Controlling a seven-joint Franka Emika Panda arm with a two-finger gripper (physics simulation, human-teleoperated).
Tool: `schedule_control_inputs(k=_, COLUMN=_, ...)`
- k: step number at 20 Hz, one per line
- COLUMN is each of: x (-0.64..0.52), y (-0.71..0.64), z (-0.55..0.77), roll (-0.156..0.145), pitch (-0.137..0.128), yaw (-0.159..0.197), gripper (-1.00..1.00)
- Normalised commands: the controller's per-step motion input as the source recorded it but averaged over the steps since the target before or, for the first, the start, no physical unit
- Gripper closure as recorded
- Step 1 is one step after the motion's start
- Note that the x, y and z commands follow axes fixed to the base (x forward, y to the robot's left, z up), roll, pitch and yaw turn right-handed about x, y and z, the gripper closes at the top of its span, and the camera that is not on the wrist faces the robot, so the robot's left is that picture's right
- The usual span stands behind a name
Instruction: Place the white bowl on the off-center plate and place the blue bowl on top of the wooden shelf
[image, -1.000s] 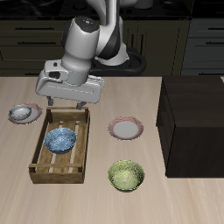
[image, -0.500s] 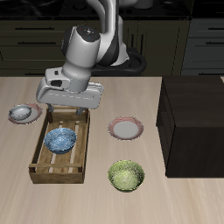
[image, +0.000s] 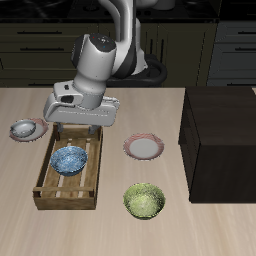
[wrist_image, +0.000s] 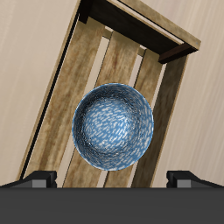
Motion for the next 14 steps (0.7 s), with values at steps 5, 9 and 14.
schedule_control_inputs(k=5, x=-0.02, y=0.06, z=-0.22, roll=0.010, pitch=0.015, yaw=0.001, gripper=-1.00)
schedule_control_inputs(k=9, x=0.01, y=-0.02, z=-0.15, roll=-0.012, pitch=0.005, yaw=0.001, gripper=-1.00)
schedule_control_inputs(k=14, x=-0.01, y=-0.05, z=-0.14, roll=-0.013, pitch=0.002, yaw=-0.018, gripper=-1.00)
